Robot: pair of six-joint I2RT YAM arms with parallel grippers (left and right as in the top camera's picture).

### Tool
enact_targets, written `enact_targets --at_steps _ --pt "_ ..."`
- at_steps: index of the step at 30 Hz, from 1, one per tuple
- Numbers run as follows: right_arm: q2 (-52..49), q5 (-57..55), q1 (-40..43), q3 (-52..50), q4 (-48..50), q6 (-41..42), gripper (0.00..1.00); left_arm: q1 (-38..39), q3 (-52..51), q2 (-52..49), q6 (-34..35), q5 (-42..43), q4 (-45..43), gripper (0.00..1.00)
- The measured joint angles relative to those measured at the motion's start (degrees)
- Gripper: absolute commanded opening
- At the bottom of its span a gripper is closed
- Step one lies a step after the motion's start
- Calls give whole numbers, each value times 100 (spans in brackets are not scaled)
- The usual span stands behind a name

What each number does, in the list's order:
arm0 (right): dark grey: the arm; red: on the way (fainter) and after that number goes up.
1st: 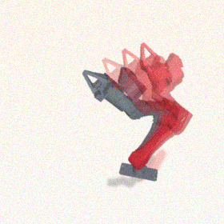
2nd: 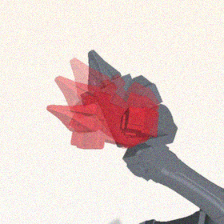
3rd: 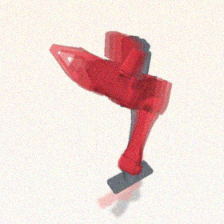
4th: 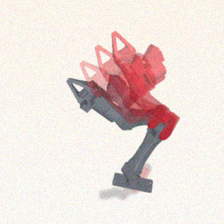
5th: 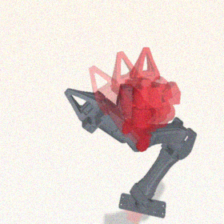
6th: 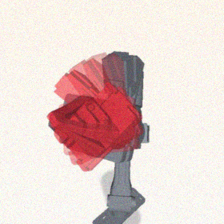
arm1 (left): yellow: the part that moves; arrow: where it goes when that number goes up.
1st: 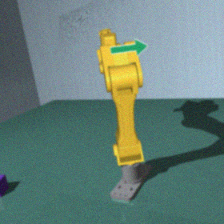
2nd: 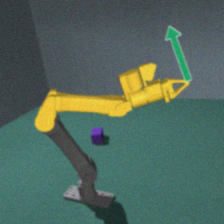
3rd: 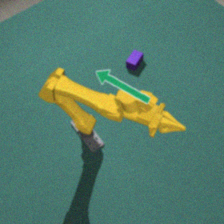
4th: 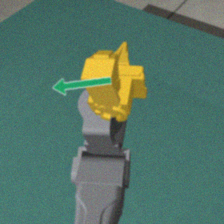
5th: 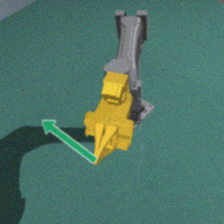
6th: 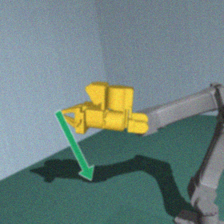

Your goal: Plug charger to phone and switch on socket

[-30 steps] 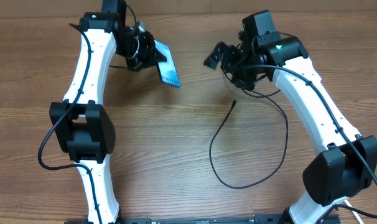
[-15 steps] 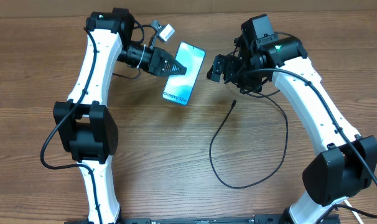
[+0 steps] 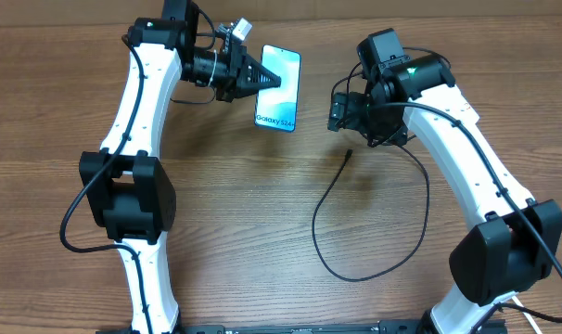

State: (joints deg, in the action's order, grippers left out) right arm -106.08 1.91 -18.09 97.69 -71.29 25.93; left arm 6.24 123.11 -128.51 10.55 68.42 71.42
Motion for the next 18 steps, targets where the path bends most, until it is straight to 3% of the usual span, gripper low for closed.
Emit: enact_targets --at_steps 6,10,12,13,18 --pt "-28 -339 0 -632 551 216 99 0 0 0 828 28 -496 4" --pt "-52 -343 0 -1318 1246 352 76 0 0 0 1040 13 -597 4" --pt "-59 -337 -2 -1591 1582 393 56 0 0 0 1051 -13 -595 4" --pt "-61 -323 -2 -1727 1740 483 50 0 0 0 1051 -22 -597 4" --pt "-63 -321 0 -2306 2225 1010 41 0 0 0 1049 -129 -570 4"
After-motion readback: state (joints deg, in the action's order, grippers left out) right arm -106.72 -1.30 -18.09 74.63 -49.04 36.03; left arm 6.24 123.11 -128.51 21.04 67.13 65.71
